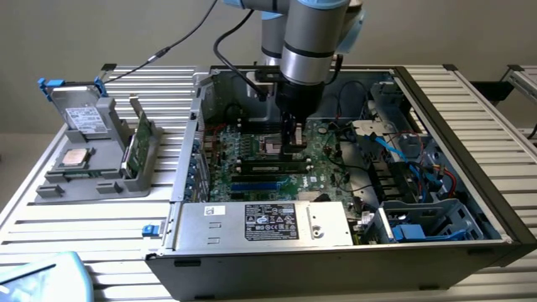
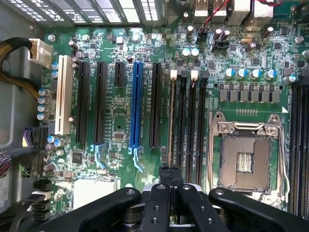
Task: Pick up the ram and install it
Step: 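Press down the ram until it locks into place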
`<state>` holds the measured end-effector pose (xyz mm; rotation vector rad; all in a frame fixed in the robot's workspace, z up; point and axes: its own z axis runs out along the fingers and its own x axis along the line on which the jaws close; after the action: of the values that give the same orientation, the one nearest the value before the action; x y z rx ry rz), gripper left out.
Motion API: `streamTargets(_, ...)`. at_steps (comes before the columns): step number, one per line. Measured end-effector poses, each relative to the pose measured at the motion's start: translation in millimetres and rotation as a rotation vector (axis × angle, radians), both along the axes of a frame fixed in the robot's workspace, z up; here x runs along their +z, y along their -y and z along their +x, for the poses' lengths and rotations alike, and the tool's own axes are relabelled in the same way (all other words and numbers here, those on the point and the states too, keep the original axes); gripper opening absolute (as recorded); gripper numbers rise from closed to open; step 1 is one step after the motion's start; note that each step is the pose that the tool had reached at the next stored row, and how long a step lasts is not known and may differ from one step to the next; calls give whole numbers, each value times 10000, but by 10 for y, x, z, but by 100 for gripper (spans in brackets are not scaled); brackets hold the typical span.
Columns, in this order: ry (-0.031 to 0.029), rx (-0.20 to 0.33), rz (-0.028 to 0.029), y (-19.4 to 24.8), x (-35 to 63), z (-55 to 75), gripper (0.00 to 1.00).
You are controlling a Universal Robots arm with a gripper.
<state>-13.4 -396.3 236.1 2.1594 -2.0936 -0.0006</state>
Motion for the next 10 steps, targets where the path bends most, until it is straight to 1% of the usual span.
streamTargets(10, 0, -3, -17, -7, -2, -138, 11)
